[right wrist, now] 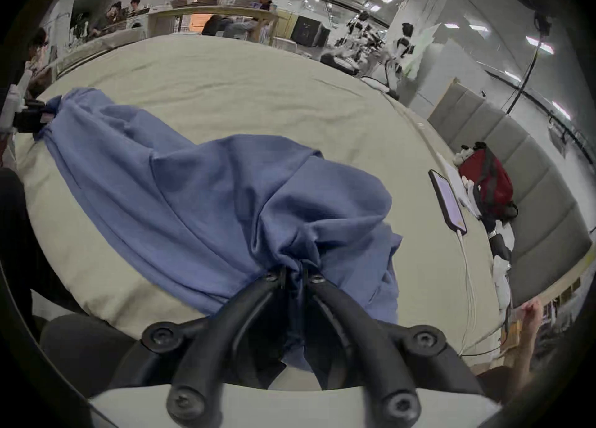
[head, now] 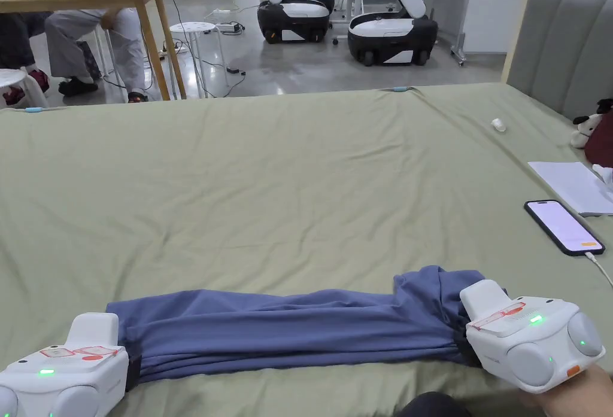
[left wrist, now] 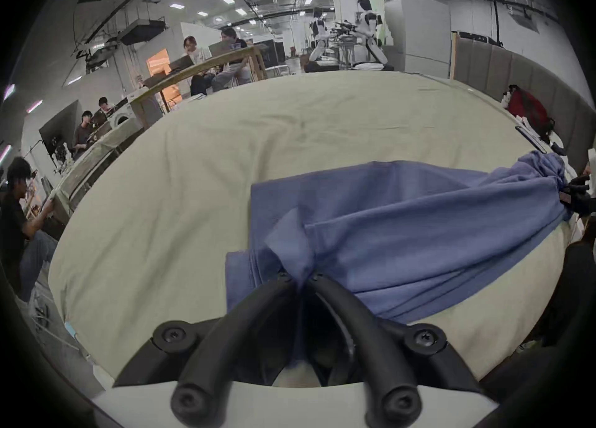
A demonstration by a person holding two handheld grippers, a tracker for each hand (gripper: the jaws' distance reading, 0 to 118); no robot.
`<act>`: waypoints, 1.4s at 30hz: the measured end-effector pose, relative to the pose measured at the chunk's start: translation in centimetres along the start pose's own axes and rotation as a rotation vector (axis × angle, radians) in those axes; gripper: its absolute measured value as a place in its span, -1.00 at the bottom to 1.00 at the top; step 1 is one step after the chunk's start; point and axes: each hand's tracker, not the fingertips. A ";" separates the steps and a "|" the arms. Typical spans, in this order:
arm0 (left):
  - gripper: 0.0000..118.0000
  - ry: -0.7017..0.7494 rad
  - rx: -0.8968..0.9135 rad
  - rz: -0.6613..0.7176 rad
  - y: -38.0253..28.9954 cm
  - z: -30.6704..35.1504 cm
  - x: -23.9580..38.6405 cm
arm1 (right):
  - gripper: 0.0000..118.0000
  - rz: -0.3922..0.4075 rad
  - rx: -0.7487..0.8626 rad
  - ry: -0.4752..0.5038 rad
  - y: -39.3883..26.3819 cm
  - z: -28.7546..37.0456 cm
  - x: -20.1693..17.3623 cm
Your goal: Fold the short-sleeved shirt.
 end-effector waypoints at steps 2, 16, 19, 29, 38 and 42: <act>-0.98 0.009 0.004 -0.011 -0.1 -0.3 0.2 | -0.85 0.012 0.007 -0.005 -0.3 0.4 -0.3; 0.36 0.025 0.210 0.016 3.7 4.8 0.1 | -0.10 -0.047 0.278 -0.033 4.6 6.4 -1.9; -0.84 0.023 0.238 0.029 4.6 5.4 0.9 | -1.00 -0.108 0.320 -0.027 6.1 6.1 -2.8; -1.00 0.030 0.231 0.056 4.0 5.1 -1.1 | -1.00 -0.144 0.353 0.027 8.4 7.8 -5.4; 0.87 -0.182 0.068 0.335 1.3 2.1 -8.7 | -1.00 -0.121 0.399 0.091 10.1 8.7 -7.8; 0.75 -0.286 -0.008 0.324 -0.3 -0.1 -9.6 | -1.00 -0.110 0.393 0.123 10.4 8.2 -8.9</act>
